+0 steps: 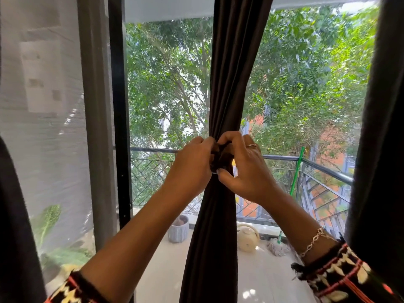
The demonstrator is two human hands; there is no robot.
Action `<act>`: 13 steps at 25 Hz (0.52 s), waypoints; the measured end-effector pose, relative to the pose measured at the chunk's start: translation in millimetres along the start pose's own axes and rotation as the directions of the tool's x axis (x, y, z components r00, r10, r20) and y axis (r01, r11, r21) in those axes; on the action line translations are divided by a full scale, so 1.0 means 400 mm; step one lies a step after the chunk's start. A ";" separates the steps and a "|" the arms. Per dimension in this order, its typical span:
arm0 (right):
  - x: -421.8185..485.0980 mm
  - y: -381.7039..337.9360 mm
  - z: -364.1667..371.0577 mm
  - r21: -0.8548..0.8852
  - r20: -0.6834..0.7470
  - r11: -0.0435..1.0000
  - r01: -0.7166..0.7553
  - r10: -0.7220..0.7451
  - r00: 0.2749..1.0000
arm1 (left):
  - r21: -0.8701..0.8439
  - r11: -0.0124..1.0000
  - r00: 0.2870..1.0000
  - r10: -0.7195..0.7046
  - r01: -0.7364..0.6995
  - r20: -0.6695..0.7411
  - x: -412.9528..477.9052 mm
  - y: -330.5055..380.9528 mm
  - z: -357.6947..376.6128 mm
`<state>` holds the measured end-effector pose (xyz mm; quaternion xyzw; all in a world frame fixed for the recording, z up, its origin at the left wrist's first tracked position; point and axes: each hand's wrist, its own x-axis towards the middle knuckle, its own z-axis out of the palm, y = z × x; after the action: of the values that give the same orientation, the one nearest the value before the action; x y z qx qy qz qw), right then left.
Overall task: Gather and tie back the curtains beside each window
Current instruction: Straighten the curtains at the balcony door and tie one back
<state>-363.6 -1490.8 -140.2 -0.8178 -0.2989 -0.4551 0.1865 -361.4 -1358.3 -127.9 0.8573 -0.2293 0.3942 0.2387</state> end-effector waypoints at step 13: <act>-0.118 -0.075 0.065 0.955 0.213 -0.016 -0.296 0.731 0.648 | -0.200 0.976 0.976 -0.046 0.090 0.214 0.007 -0.008 -0.023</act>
<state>-386.3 -1468.3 -192.9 -0.4732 -0.1341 -0.2047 0.8463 -363.2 -1351.1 -121.2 0.8714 -0.2635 0.2677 0.3155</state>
